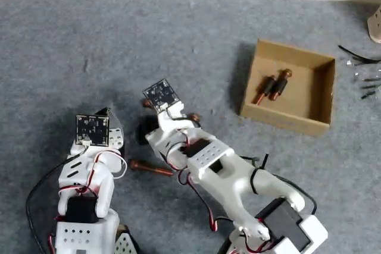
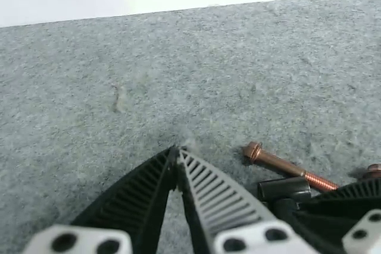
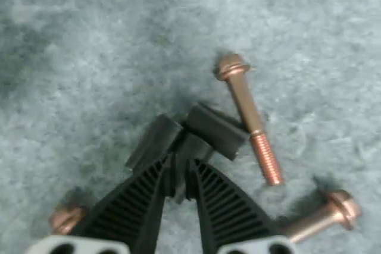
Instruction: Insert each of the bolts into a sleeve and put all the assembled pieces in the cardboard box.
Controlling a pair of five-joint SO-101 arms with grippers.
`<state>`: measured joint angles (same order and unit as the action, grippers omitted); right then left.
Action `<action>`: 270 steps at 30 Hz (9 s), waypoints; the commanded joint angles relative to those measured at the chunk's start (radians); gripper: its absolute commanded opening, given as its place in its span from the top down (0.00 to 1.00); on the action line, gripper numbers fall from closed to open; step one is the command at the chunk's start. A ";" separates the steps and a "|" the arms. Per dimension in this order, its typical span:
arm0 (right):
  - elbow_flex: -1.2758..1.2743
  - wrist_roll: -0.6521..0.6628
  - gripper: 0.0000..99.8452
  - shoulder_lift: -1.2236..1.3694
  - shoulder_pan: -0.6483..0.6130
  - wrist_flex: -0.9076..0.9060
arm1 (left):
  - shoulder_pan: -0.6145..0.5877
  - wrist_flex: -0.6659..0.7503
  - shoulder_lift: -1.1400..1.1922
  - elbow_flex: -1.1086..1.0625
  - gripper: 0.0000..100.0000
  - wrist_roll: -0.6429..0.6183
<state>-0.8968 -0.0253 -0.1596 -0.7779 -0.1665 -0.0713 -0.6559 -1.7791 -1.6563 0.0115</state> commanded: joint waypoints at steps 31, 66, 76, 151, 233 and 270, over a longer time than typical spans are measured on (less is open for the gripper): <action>0.114 -0.103 0.83 0.197 -0.036 -0.018 | 0.004 0.020 -0.001 0.028 0.99 -0.005; -0.226 0.060 1.00 -0.420 0.130 -0.073 | 0.007 0.020 -0.001 0.024 0.99 -0.005; -0.479 0.061 1.00 -0.846 0.288 -0.039 | 0.073 0.020 0.002 0.019 0.99 0.000; -0.154 0.365 1.00 0.025 0.535 -0.843 | 0.087 0.021 -0.001 0.010 0.99 0.002; -0.742 0.396 1.00 -1.679 0.565 -0.928 | 0.091 0.020 -0.001 0.015 0.99 0.002; -0.636 0.075 1.00 -1.681 0.877 -0.889 | 0.087 0.021 -0.001 0.035 0.99 0.002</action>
<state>-1.5858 0.0637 -1.8290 0.0844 -1.1101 0.0008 -0.6559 -1.7791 -1.6563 0.0115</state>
